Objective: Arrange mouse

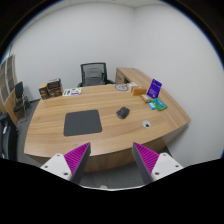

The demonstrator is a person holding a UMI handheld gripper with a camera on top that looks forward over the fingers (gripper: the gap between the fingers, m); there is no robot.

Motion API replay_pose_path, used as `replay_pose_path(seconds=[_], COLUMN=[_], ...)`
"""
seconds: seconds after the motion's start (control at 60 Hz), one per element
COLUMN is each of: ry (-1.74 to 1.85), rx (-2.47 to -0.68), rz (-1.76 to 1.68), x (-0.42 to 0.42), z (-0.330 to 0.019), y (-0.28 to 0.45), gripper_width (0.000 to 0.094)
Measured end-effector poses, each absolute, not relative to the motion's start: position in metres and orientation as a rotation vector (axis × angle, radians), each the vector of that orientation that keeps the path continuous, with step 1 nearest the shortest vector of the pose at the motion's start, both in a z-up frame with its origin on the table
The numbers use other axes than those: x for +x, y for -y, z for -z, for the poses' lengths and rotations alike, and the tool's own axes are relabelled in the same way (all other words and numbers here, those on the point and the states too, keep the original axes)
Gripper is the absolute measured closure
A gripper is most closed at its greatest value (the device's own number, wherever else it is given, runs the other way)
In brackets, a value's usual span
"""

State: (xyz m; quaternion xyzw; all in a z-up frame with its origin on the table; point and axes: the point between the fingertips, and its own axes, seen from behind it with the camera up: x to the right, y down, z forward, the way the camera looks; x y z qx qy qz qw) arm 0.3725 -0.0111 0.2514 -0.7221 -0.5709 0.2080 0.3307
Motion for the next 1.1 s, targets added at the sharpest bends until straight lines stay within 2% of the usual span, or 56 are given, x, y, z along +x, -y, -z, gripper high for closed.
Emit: replay_pose_path(seconds=[0.517, 1.1], ry=[1.514, 1.638], rx=[-1.898, -1.81], rz=[-0.545, -0.609], x=[0.322, 0.176], z=[-0.195, -0.091], y=[-0.061, -0.153], gripper_width=[0.0073, 0.0073])
